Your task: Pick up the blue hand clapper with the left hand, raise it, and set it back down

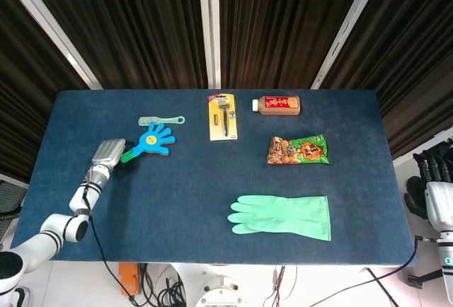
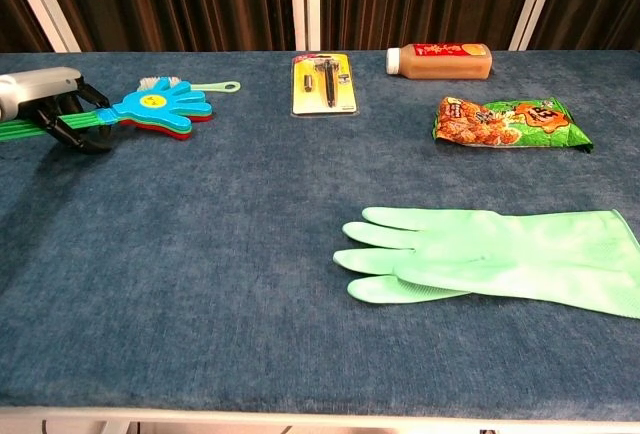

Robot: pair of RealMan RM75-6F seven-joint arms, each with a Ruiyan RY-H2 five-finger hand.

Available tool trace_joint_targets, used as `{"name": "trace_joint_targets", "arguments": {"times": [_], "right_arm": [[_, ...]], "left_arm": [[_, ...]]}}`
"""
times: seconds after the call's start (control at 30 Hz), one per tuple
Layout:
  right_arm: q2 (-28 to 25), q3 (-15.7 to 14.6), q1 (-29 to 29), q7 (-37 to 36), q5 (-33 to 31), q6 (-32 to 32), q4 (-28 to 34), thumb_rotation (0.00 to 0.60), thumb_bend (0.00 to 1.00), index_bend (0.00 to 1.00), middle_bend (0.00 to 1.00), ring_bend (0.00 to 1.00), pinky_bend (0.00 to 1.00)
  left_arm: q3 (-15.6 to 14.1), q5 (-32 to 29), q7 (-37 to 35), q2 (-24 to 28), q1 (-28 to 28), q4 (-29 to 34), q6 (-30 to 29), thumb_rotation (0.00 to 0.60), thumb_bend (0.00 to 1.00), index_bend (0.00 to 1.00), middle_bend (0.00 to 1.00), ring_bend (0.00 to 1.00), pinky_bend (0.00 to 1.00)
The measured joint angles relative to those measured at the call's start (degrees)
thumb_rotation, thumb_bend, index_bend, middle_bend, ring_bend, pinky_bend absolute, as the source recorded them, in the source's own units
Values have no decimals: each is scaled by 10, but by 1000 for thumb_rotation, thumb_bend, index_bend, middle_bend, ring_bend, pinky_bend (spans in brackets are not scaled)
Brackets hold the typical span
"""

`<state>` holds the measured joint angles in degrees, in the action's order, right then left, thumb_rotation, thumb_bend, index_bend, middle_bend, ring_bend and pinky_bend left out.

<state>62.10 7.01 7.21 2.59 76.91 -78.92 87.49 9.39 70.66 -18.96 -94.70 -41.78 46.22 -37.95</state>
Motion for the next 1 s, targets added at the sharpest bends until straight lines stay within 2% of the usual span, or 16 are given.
{"name": "trace_joint_targets", "arguments": {"times": [0.1,0.17,0.23,0.3,0.33,0.5,0.57,0.87,0.93,1.0], "right_arm": [[0,0,-2,0,-2,-2,0,600,271,0,0,0,0],[-1,1,-2,-1,-3,-2,0,600,271,0,0,0,0],[-1,1,-3,-1,-3,-3,0,600,272,0,0,0,0],[0,1,-3,-1,-3,-3,-1,600,273,0,0,0,0],[0,1,-3,-1,-3,-3,-1,600,273,0,0,0,0],[2,2,-1,-2,-4,0,-3,600,275,0,0,0,0],[2,2,0,-1,-5,2,-3,600,275,0,0,0,0],[3,3,4,5,-6,7,-1,600,278,0,0,0,0],[3,3,4,6,-6,8,0,600,279,0,0,0,0],[2,3,5,7,-7,9,1,600,280,0,0,0,0]], "left_arm": [[8,-20,22,1,0,6,8,600,210,812,1000,964,957],[14,-32,39,2,0,11,8,600,203,786,1000,972,963],[20,-41,50,2,0,19,3,600,203,635,1000,972,963],[24,-42,52,2,2,21,-7,600,203,535,1000,972,963],[27,-43,53,2,3,23,-15,600,204,511,1000,972,964],[30,-41,57,3,9,28,-29,600,203,263,1000,972,963],[30,-41,55,3,10,28,-31,600,203,210,1000,972,963],[30,-37,48,1,14,19,-32,600,204,179,1000,997,990],[30,-40,51,0,15,18,-31,600,204,218,1000,1000,1000],[32,-45,56,0,15,17,-31,600,204,333,1000,1000,1000]]}}
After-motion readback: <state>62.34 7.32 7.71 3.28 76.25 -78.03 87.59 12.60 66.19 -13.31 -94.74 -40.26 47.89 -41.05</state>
